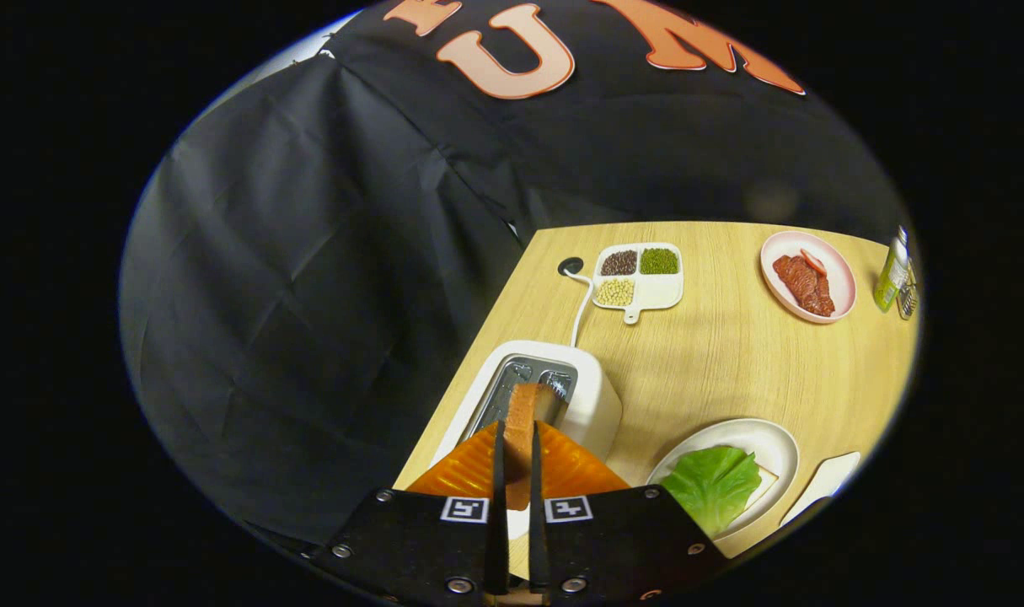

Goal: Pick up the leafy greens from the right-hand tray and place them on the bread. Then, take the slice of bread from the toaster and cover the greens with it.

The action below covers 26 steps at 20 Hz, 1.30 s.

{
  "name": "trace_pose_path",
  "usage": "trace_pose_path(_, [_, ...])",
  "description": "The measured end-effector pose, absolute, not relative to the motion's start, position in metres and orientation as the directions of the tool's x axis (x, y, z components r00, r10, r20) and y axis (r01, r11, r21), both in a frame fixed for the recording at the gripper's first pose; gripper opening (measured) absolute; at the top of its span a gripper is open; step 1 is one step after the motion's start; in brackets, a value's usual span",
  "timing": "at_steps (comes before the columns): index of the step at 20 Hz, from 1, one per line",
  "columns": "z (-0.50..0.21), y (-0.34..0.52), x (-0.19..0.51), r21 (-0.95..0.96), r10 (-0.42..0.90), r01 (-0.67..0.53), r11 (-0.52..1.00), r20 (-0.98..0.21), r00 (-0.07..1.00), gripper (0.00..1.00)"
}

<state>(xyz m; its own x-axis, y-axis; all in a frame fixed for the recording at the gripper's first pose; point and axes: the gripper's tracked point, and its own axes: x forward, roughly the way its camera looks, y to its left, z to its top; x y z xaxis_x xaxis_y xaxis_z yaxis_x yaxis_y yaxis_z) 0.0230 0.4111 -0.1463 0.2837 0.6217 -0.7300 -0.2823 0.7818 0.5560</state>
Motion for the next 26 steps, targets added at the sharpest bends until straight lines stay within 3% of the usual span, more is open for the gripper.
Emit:
trace_pose_path(5, [-0.119,0.371,0.026,0.612,0.662,-0.256,0.748,-0.664,0.349,0.10])
trace_pose_path(13, [-0.126,0.322,0.007,0.637,0.674,-0.235,0.734,-0.642,0.365,0.10])
trace_pose_path(26, [-0.229,0.267,-0.031,0.613,0.631,-0.165,0.773,-0.712,0.309,0.10])
